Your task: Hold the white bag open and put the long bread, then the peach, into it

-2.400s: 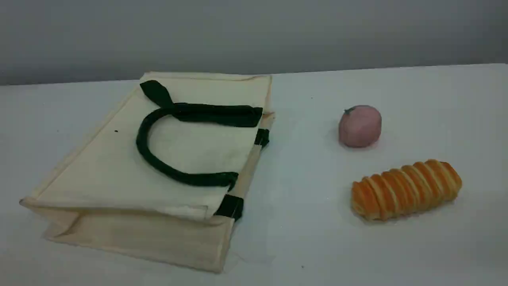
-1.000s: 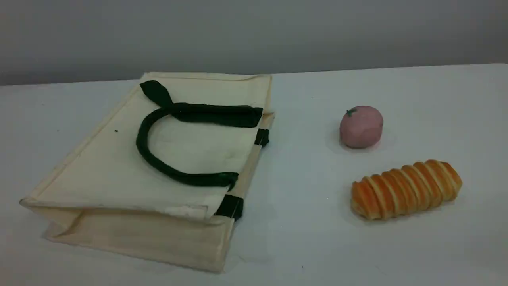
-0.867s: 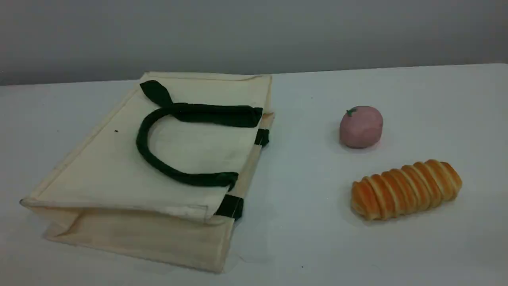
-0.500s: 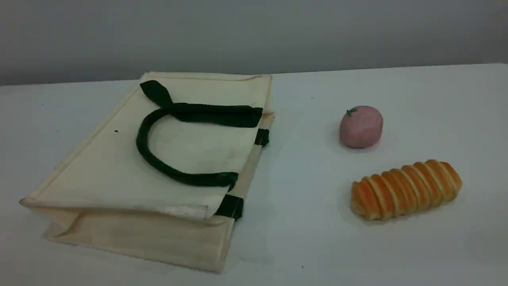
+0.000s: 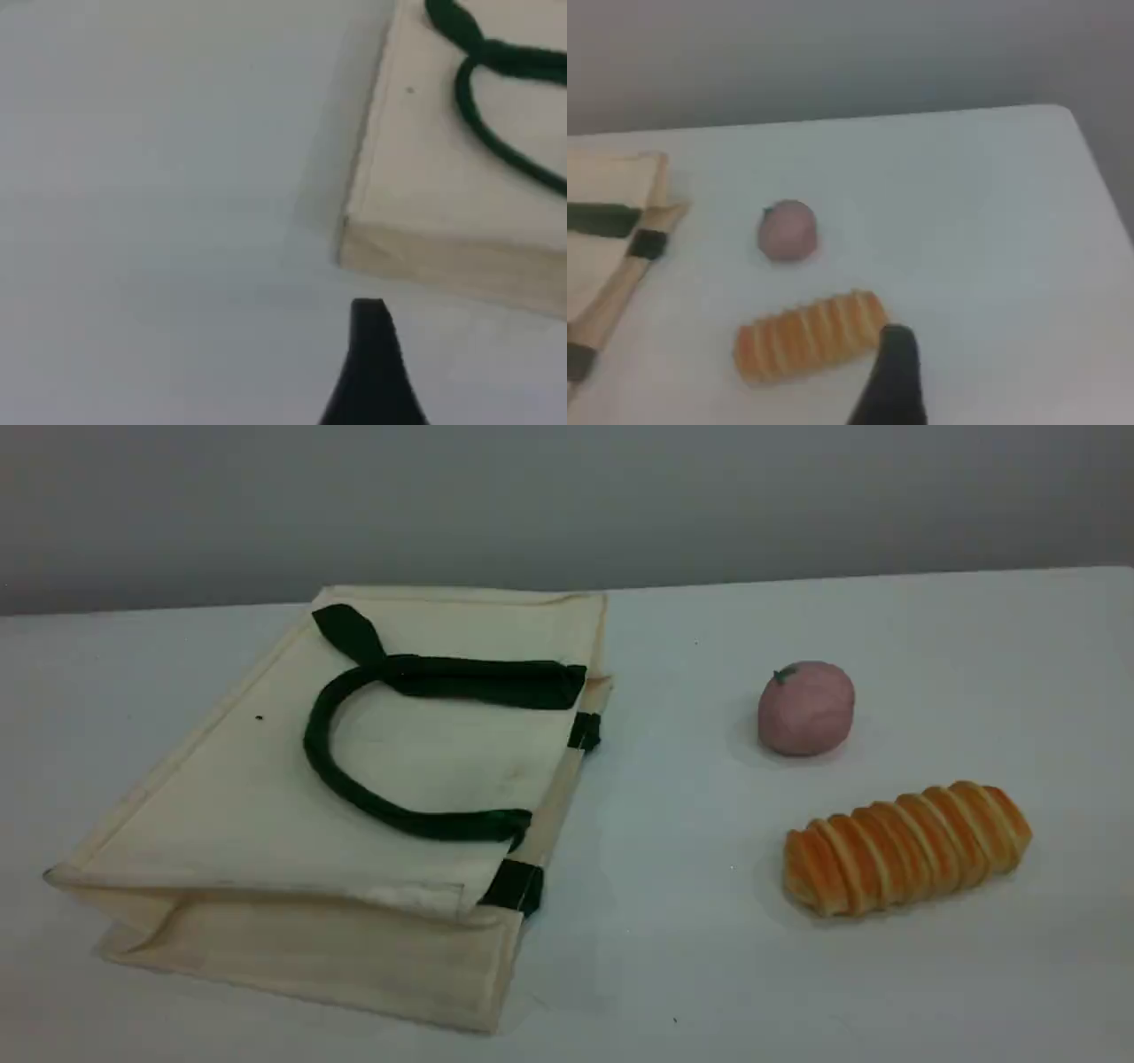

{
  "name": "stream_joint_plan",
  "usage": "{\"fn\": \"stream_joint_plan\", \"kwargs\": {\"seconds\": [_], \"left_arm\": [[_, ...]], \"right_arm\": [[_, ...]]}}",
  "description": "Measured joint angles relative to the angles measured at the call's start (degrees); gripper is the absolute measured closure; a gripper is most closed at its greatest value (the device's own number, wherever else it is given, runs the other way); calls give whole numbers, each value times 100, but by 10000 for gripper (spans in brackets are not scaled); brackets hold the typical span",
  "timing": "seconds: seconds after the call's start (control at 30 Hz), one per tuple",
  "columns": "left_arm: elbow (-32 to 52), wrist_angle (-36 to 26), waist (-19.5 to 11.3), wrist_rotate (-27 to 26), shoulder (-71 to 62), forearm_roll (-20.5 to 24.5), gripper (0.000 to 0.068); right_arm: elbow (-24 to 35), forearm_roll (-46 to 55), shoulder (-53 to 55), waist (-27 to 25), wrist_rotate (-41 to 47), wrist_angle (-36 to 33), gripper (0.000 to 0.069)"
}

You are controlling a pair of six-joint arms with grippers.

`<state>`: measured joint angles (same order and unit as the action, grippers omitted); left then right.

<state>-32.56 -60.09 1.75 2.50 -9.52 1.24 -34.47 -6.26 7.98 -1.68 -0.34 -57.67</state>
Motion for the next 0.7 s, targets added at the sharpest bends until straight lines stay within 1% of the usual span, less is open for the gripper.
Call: {"fn": "stream_joint_plan", "kwargs": {"seconds": [0.13, 0.27, 0.43, 0.57, 0.7], "left_arm": [[-541, 56, 31, 149, -719, -24, 215], [-1155, 86, 31, 123, -1468, -298, 215], [-1728, 263, 31, 104, -2465, -299, 215], [-1925, 338, 31, 81, -3256, -325, 215], [-1980, 360, 31, 70, -4003, -431, 215]], "right_arm": [[-589, -131, 728, 0, -11, 79, 107], [-1286, -136, 1527, 0, -13, 183, 107], [-2154, -239, 2563, 0, -18, 159, 107], [-2613, -353, 3433, 0, -18, 76, 107], [-2784, -438, 4215, 0, -19, 121, 107]]}}
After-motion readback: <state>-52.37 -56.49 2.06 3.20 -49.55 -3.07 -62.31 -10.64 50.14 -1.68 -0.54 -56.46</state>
